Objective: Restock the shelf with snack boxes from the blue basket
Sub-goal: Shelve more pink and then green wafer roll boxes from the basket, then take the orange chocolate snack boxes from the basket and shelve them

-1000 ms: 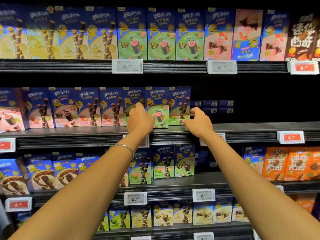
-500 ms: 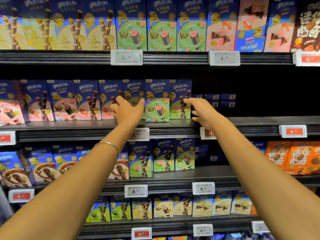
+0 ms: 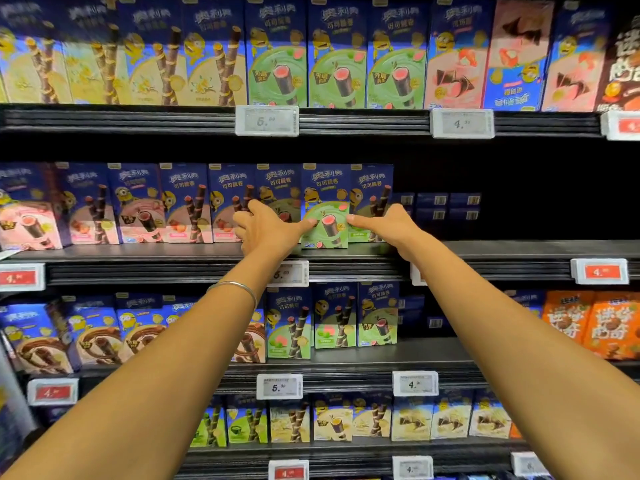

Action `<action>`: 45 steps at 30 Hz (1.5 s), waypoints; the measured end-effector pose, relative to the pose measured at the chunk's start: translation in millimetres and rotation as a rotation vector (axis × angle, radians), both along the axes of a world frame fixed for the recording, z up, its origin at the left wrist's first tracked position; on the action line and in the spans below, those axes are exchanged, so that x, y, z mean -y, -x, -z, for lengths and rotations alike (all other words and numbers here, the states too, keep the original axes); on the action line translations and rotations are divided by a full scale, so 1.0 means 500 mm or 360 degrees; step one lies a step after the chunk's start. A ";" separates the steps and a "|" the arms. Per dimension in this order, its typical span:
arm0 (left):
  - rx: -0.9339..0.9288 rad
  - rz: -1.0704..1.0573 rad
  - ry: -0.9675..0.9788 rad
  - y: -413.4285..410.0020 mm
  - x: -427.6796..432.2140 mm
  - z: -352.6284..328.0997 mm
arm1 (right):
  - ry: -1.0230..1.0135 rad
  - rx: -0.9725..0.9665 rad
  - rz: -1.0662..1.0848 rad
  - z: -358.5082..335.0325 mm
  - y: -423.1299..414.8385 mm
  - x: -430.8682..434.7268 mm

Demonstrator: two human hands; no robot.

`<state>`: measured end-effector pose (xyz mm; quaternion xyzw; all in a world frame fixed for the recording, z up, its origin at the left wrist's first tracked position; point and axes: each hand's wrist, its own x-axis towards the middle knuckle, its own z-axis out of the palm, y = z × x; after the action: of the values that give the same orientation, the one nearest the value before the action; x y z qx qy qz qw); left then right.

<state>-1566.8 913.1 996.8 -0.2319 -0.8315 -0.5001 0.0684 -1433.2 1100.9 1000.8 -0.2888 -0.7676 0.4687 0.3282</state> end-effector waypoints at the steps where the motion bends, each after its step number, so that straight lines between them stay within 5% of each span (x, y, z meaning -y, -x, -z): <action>1: -0.0020 -0.0004 0.0021 0.001 -0.001 0.001 | -0.0008 -0.0004 0.0004 0.001 0.001 -0.002; 14: -0.0130 -0.0050 -0.0020 0.002 -0.004 0.012 | -0.0001 -0.0020 0.0000 -0.002 -0.018 0.010; 23: -0.0242 0.0261 -0.0708 -0.050 0.077 0.042 | -0.0022 -0.0251 -0.0031 -0.006 -0.151 0.072; 29: 0.0038 0.0511 -0.1021 -0.179 0.148 0.070 | 0.0185 -0.0493 -0.0263 0.040 -0.286 0.121; 34: 0.0445 0.0593 -0.1085 -0.294 0.207 0.235 | 0.0413 -0.0699 -0.0384 0.184 -0.384 0.142; 39: 0.0838 0.0435 -0.0753 -0.404 0.267 0.478 | 0.0754 -0.0553 -0.0384 0.401 -0.474 0.192; 45: 0.1385 0.0264 -0.0263 -0.542 0.379 0.748 | 0.1187 -0.0039 -0.0066 0.699 -0.636 0.351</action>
<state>-1295.6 723.7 622.7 -0.0597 -0.7188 -0.6196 -0.3096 -1115.0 925.2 651.2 -0.3674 -0.5457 0.7261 0.2000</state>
